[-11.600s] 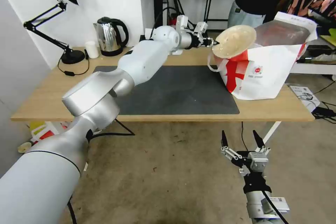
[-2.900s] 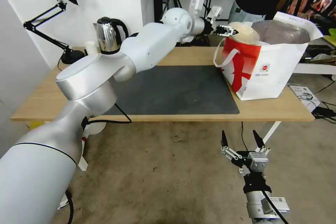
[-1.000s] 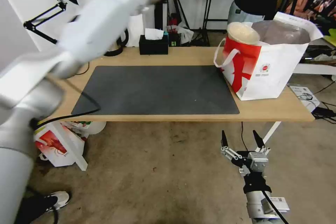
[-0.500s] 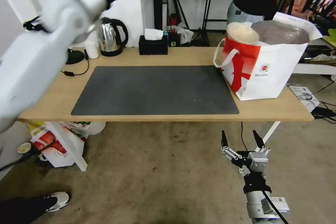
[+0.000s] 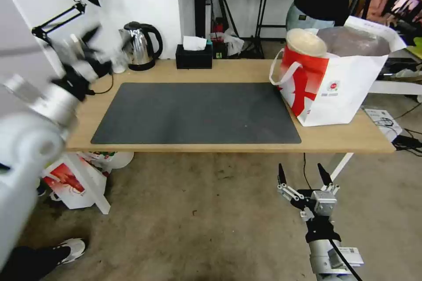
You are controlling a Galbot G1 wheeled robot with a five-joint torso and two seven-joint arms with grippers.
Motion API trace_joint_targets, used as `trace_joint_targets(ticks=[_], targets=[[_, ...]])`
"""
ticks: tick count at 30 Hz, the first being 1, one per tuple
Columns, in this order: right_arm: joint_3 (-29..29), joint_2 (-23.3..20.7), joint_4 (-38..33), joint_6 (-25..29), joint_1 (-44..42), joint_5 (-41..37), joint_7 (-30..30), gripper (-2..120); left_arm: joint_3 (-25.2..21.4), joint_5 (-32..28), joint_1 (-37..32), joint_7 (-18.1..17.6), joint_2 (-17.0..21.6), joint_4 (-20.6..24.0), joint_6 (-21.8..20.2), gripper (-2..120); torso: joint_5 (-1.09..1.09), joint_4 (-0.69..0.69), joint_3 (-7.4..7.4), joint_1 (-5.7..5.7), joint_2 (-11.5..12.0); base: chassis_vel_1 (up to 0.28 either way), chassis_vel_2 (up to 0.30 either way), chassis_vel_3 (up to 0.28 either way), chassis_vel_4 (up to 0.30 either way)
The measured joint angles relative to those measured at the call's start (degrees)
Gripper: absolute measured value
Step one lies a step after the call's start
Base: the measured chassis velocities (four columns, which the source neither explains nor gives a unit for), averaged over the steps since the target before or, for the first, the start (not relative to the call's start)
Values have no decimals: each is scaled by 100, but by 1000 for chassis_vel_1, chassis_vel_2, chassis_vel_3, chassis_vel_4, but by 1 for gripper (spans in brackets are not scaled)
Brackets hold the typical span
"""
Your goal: Pick up the trash from the table and place it into the takeout bag.
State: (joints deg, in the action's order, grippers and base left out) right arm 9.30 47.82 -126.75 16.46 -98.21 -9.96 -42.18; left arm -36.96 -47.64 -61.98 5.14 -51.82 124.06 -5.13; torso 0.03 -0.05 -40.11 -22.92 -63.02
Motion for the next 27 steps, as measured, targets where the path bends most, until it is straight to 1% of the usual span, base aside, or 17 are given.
trace_joint_targets(ticks=[1,2,3,5,7,8,11,12,16,17,21,22,26,27], targets=[[0,0,0,0,-1,0,0,100,-33,84,-79,0,-78,40,42,100,0,1,0,0,0,0,0,0,0],[0,0,0,0,0,0,0,100,-169,423,-420,-6,-421,214,262,100,-2,6,1,1,-1,0,0,0,0],[0,0,0,0,0,0,0,100,-169,423,-420,-6,-421,214,262,100,-2,6,1,1,-1,0,0,0,0],[0,0,0,0,0,0,0,100,-280,869,-899,-23,-835,428,562,100,-3,5,1,1,0,0,0,0,0],[0,0,0,0,1,0,0,100,-350,1248,-1328,-30,-1134,569,790,100,0,5,1,1,-1,0,0,0,0],[0,0,0,0,1,0,0,100,-350,1248,-1328,-30,-1134,569,790,100,0,5,1,1,-1,0,0,0,0],[0,0,0,0,0,0,0,100,-393,1721,-1924,-32,-1594,746,1062,100,-3,5,1,1,-1,0,0,0,0],[0,0,0,0,0,0,0,100,-393,1721,-1924,-32,-1594,746,1062,100,-3,5,1,1,-1,0,0,0,0],[0,0,0,0,0,0,0,100,-398,2221,-2433,-24,-2126,921,1301,100,-2,5,1,1,-1,0,0,0,0],[0,0,0,0,0,0,0,100,-398,2221,-2433,-24,-2126,921,1301,100,-2,5,1,1,-1,0,0,0,0],[0,0,0,0,0,0,0,100,-413,2485,-2728,-30,-2412,909,1581,100,-2,4,1,1,-1,0,0,0,0],[0,0,0,0,0,0,0,100,-413,2485,-2728,-30,-2412,909,1581,100,-2,4,1,1,-1,0,0,0,0],[0,0,0,0,0,0,0,100,-454,2582,-2912,-29,-2595,829,1876,100,-2,4,0,1,-1,0,0,0,0],[0,0,0,0,0,0,0,100,-454,2582,-2912,-29,-2595,829,1876,100,-2,4,0,1,-1,0,0,0,0]])
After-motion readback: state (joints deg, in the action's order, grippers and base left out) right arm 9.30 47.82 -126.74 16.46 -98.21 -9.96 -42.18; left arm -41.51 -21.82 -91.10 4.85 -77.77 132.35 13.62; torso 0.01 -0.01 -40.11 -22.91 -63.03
